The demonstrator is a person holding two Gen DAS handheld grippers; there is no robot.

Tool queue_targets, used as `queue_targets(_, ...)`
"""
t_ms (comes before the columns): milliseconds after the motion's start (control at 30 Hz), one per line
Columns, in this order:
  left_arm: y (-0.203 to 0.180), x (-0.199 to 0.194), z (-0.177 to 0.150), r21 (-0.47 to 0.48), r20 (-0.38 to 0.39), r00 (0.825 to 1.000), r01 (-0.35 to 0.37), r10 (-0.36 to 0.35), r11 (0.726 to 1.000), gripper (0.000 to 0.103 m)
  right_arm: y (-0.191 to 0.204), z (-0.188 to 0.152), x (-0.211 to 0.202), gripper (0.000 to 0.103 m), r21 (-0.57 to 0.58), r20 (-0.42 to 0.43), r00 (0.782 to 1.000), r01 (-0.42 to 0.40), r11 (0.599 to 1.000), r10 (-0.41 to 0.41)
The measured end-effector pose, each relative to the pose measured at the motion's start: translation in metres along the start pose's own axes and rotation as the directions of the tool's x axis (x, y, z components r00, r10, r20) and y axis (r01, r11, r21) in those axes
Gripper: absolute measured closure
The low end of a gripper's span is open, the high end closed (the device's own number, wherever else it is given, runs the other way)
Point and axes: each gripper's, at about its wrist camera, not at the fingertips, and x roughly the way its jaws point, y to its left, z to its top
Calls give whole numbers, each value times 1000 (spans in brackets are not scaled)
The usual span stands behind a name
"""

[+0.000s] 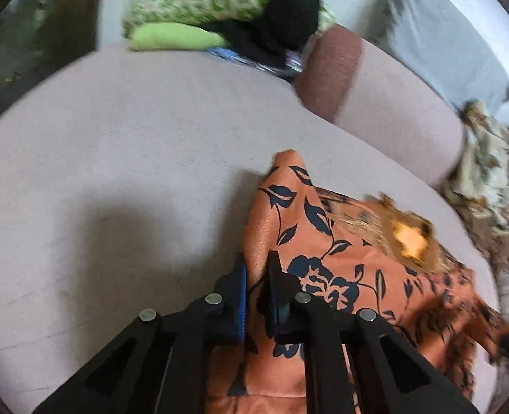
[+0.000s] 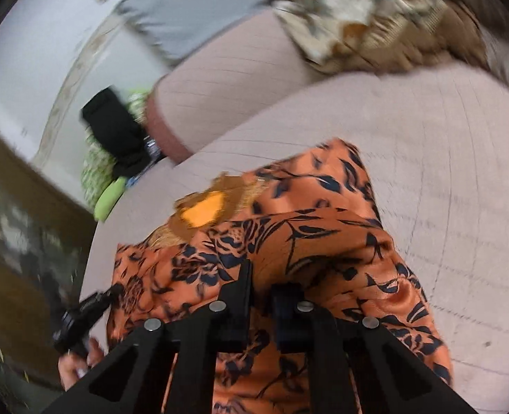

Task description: Fold small clothes

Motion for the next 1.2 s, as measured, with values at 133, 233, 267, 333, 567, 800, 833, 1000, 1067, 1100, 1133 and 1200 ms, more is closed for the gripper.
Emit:
queue_targets(133,19,-10,4,-51,52,986,-155,157,987,103,16,-5,-11,94,-223,-72,995,55,973,-72)
queue_targets(233,42,-15,10,-100,56,981,-182,188,978,103,-1,-17,-1,94,-367,-109,957,213,906,-269)
queue_targets(267,49,-15,11,-134,28,988,-148,153,980,103,-13,-19,7,94,-377,-142,934,254,891,-327)
queue_targets(333,54,-18,11,-185,23,998,-60,66,981,103,-43,-15,14,93,-253,-260,916,240,937,-305)
queue_targets(567,-22,-30,2,46,21,978,209,-210,977,31,-94,17,-8,14,206,-128,991,54,977,-28)
queue_targets(800,-99,-27,-35,424,-57,979,201,-196,883,31,-83,35,35,48,204,-108,994,39,978,-18)
queue_targets(833,-104,-24,-40,458,-71,979,204,-193,865,31,-81,35,45,54,186,-136,989,77,980,-52)
queue_targets(1000,-128,-26,-72,639,-194,959,284,-208,714,50,-59,38,51,95,57,-90,980,183,982,-177)
queue_targets(1067,-131,-22,-85,682,-263,946,321,-189,657,52,-41,51,26,95,1,48,989,142,990,-142)
queue_targets(1100,-132,-20,-91,698,-279,944,326,-177,638,52,-35,57,19,95,-13,99,985,143,990,-141)
queue_targets(1133,-133,-21,-96,717,-284,943,328,-172,615,52,-30,63,13,96,-20,149,978,151,988,-147)
queue_targets(1200,-133,-26,-98,719,-322,925,377,-201,584,52,-34,71,12,96,-6,228,959,175,985,-169)
